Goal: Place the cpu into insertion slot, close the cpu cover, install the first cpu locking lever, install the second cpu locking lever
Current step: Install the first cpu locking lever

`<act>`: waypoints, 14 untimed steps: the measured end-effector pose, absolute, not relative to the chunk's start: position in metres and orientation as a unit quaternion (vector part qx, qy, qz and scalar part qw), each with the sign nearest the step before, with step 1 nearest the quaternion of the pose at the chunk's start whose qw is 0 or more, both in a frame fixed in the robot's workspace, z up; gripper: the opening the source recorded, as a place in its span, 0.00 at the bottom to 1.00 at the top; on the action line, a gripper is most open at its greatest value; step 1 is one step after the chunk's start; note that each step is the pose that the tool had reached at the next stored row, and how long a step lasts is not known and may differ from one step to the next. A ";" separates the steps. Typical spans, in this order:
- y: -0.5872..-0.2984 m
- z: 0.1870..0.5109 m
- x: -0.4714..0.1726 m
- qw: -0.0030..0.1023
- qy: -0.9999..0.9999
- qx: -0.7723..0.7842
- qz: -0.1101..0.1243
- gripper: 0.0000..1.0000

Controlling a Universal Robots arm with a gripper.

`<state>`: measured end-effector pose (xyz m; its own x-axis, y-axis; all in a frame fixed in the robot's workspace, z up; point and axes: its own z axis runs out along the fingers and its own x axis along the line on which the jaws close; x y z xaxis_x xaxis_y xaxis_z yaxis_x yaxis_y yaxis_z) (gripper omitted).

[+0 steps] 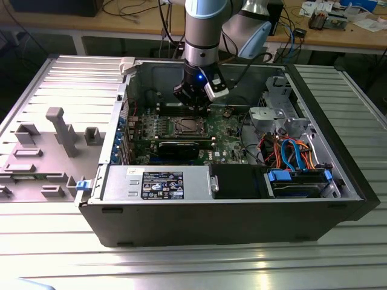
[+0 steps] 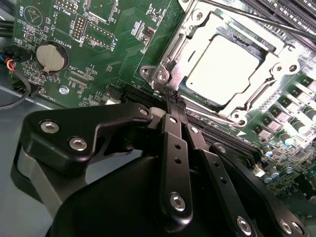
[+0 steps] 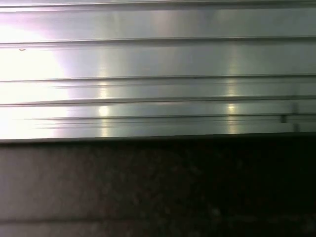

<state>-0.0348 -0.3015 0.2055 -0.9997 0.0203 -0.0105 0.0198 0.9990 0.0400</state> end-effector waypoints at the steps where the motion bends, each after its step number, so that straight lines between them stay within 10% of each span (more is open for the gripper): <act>1: -0.301 0.205 -0.035 0.005 1.000 0.010 0.020 0.11; 14: -0.302 0.201 -0.035 0.005 1.000 0.010 0.017 0.11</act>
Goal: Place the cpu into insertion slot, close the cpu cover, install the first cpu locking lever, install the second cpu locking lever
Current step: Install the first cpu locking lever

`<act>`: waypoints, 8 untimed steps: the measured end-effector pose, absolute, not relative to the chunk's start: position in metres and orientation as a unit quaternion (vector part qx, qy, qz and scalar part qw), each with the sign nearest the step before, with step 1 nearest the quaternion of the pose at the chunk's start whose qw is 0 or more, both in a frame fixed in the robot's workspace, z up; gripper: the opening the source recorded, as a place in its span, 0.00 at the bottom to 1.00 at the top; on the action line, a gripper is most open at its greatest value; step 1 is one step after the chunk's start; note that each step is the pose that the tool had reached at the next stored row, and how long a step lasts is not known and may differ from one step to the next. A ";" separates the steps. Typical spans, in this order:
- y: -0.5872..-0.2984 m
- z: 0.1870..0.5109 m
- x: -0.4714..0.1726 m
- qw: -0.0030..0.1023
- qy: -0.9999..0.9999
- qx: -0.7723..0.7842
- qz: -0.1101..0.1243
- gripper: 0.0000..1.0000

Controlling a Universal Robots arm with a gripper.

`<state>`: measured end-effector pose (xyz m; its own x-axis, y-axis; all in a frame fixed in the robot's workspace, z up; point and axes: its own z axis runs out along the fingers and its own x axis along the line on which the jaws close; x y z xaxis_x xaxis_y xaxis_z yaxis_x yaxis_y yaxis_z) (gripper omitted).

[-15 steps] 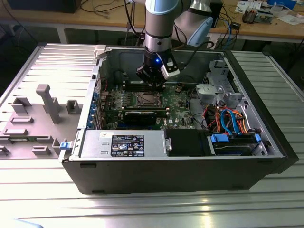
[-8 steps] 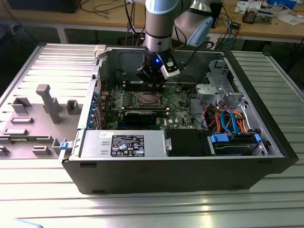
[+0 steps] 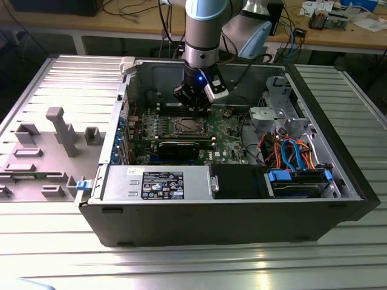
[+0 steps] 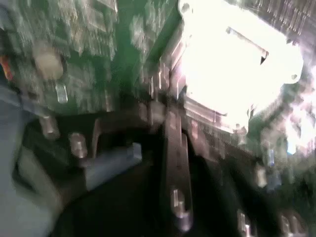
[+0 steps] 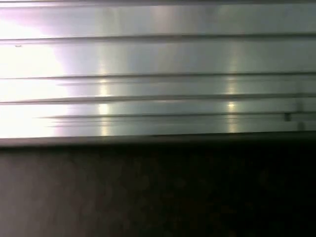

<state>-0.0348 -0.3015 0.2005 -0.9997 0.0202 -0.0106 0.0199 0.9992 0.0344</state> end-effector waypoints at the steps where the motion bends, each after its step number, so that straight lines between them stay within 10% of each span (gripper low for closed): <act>1: -0.302 0.201 -0.035 0.005 1.000 0.010 0.017 0.11; 8: -0.301 0.205 -0.035 0.006 1.000 0.010 0.022 0.11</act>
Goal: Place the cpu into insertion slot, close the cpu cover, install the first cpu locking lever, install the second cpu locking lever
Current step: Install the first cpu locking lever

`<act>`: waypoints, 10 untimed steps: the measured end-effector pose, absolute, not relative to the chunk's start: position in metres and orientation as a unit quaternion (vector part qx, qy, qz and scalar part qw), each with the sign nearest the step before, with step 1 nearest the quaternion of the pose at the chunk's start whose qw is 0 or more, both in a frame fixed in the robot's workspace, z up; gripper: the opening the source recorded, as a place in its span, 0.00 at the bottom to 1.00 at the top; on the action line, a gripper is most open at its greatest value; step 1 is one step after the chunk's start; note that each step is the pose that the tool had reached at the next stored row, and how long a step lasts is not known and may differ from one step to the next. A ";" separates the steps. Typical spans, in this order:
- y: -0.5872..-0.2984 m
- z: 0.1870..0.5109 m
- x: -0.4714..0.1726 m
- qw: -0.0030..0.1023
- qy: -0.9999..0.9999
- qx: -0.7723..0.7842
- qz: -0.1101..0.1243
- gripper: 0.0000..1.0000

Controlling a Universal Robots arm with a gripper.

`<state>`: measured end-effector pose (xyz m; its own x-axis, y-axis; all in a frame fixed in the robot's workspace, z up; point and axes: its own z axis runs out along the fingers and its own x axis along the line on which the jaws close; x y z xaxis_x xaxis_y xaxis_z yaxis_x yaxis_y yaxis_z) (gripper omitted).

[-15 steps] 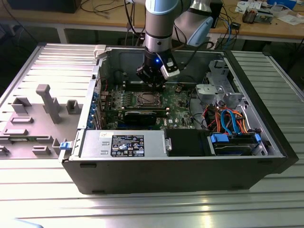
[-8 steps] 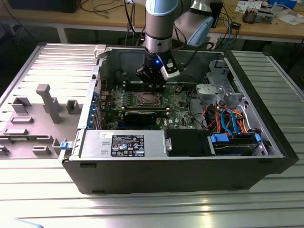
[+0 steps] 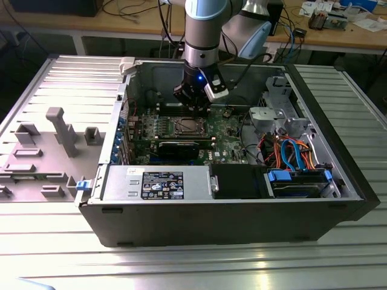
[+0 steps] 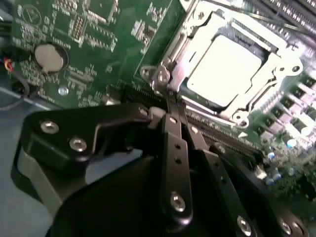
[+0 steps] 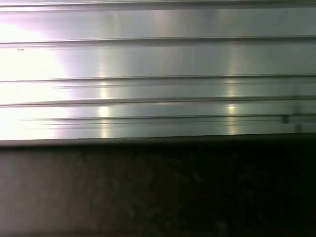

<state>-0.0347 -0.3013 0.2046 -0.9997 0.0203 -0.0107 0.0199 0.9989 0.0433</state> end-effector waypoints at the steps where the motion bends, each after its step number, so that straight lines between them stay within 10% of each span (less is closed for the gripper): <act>1: -0.301 0.205 -0.035 0.006 1.000 0.010 0.022 0.11; 10: -0.302 0.205 -0.035 0.006 1.000 0.010 0.005 0.11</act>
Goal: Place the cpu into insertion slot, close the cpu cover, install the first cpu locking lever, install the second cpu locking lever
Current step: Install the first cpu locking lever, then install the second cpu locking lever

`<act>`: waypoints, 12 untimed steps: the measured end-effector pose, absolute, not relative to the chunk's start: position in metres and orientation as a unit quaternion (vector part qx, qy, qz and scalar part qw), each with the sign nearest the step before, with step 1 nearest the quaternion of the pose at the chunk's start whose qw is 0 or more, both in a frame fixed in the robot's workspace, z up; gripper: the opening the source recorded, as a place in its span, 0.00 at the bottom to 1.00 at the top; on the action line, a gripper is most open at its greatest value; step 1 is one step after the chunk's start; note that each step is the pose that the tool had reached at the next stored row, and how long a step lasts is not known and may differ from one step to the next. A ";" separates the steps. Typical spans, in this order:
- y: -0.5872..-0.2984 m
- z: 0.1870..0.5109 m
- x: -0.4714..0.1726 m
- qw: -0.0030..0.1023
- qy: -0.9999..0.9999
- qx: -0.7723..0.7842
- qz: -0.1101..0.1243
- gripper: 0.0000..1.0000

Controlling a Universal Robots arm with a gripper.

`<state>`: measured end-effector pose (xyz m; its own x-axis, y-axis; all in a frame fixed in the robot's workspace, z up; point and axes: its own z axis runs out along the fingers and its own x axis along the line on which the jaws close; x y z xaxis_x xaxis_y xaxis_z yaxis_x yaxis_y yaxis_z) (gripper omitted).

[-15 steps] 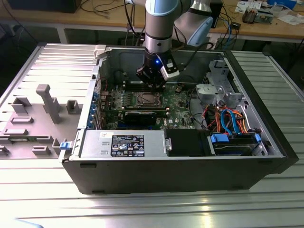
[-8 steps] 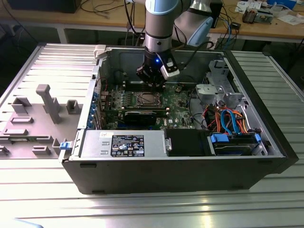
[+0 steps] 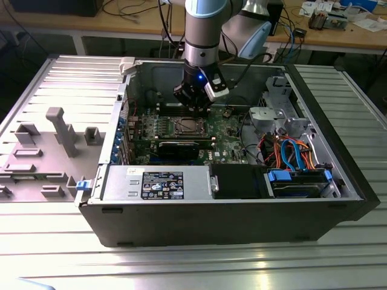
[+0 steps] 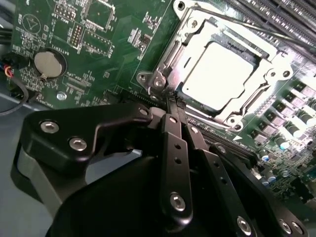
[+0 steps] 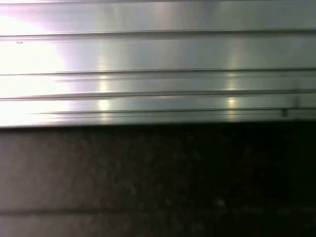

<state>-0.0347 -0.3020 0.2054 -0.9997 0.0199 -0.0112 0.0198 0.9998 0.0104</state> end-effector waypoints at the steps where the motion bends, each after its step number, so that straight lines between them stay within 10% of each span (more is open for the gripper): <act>1: -0.302 0.206 -0.035 0.006 1.000 0.010 0.005 0.11; 12: -0.304 0.205 -0.035 0.006 1.000 0.010 0.005 0.11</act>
<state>-0.0347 -0.3040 0.2054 -0.9997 0.0199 -0.0113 0.0198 0.9998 0.0097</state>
